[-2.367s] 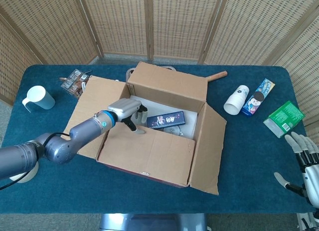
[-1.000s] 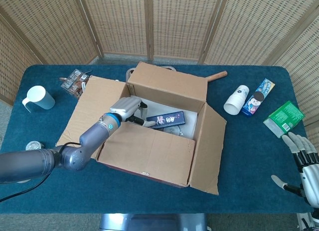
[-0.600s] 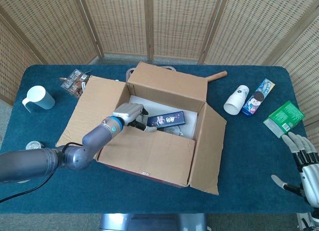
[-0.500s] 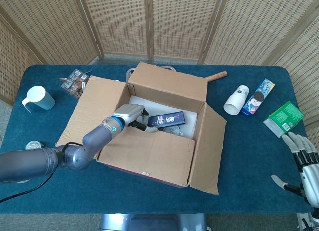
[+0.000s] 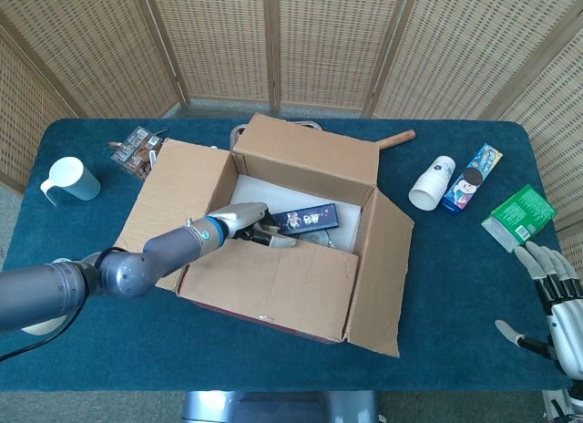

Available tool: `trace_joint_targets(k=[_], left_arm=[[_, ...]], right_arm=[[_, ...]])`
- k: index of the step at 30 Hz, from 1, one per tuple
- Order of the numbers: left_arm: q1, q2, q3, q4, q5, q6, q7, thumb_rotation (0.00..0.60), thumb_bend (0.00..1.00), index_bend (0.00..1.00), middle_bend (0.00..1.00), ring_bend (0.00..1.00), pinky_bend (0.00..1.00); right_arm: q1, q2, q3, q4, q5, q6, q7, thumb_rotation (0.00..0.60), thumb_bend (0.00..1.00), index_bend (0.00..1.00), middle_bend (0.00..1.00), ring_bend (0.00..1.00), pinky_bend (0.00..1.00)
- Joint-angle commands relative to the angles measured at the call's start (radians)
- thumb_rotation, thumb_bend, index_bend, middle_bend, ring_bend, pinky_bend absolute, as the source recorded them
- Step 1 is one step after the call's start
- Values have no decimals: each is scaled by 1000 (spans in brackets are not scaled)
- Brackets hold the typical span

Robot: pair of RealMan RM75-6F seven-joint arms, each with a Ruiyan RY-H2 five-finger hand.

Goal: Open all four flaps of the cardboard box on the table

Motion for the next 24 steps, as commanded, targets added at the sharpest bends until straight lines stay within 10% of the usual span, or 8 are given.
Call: trace_joint_targets(k=[1, 24], left_arm=[[37, 47, -61, 9, 55, -95, -76, 210, 0, 606, 456, 275, 344], [401, 97, -541, 91, 149, -559, -257, 207, 0, 601, 468, 288, 383]], right_arm=[[0, 0, -2, -2, -2, -2, -3, 600, 78, 0, 0, 0, 0], [7, -7, -9, -9, -11, -16, -34, 600, 80, 0, 0, 1, 0]])
